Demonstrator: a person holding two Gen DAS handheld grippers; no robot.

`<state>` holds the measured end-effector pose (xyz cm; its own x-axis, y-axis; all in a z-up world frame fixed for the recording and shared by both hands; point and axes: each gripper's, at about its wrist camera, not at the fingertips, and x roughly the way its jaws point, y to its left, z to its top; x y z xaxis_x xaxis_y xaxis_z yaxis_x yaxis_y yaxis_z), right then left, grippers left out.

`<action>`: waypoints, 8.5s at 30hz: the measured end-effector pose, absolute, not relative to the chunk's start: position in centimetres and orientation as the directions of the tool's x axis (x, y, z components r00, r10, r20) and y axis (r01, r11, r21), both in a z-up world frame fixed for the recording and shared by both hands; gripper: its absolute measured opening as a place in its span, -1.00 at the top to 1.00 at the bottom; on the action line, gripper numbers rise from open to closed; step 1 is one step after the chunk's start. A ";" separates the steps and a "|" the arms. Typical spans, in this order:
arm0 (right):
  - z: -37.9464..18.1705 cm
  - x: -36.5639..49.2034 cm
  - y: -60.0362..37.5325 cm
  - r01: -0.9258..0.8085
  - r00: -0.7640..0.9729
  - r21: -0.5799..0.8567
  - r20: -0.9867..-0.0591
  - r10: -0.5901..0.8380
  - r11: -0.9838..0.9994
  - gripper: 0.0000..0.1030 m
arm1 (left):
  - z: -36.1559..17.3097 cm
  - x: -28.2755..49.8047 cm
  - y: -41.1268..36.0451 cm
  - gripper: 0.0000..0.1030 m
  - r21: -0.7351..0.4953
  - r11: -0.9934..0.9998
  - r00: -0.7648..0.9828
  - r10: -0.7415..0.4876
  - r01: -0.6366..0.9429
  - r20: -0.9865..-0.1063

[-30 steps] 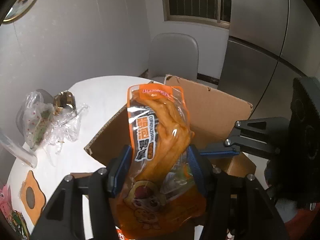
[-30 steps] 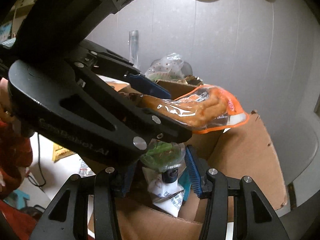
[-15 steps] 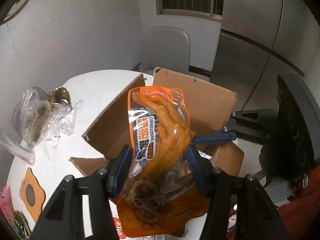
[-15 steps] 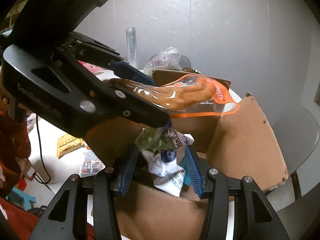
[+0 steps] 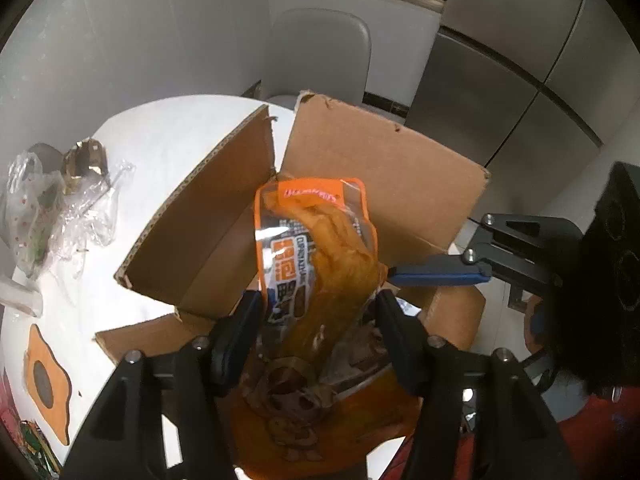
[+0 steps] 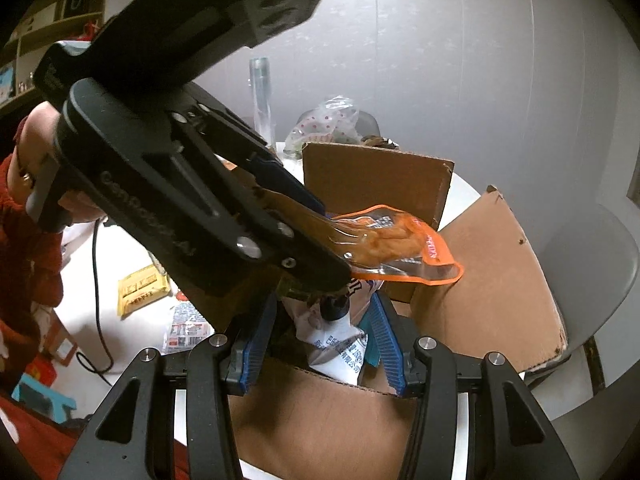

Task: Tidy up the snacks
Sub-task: 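Release the sausage pouch and jelly cup into the box from both tools, then move both tools back over the yellow biscuit pack and silver snack pack, then grasp the yellow biscuit pack with the left tool while the right tool grasps the silver-red snack pack, then carry the yellow pack and silver pack over the box with both tools, then lower both packs into the box and open both tools, then move both tools back over the two brown bar packs on the table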

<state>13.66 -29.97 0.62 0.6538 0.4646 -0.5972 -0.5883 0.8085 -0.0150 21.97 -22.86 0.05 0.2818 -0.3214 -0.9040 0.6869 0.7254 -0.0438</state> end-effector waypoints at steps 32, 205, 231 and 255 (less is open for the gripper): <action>4.9 3.4 -22.1 -0.679 0.650 -0.077 -0.525 0.550 0.730 0.11 | 6.2 7.7 -5.7 -0.63 0.090 0.939 0.768 -0.214 0.332 -0.604; 0.0 17.6 -28.9 -0.523 0.633 0.005 -0.668 0.392 0.852 -0.40 | 0.5 20.0 -22.0 -0.28 0.071 0.799 0.500 -0.302 0.597 -0.812; 0.7 14.4 -30.0 -0.516 0.646 -0.029 -0.670 0.367 0.856 -0.43 | 1.3 19.1 -22.6 -0.46 0.102 0.801 0.509 -0.271 0.590 -0.817; 2.2 0.4 -20.9 -0.648 0.660 0.013 -0.490 0.570 0.761 -0.43 | 2.5 5.8 -1.8 -0.61 -0.002 0.959 0.753 -0.224 0.283 -0.619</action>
<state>0.38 -20.88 2.17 0.6595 0.5698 -0.4903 -0.6483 0.7613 0.0127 5.79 -1.76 2.54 0.7528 -0.2238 -0.6191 0.2831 0.9591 -0.0024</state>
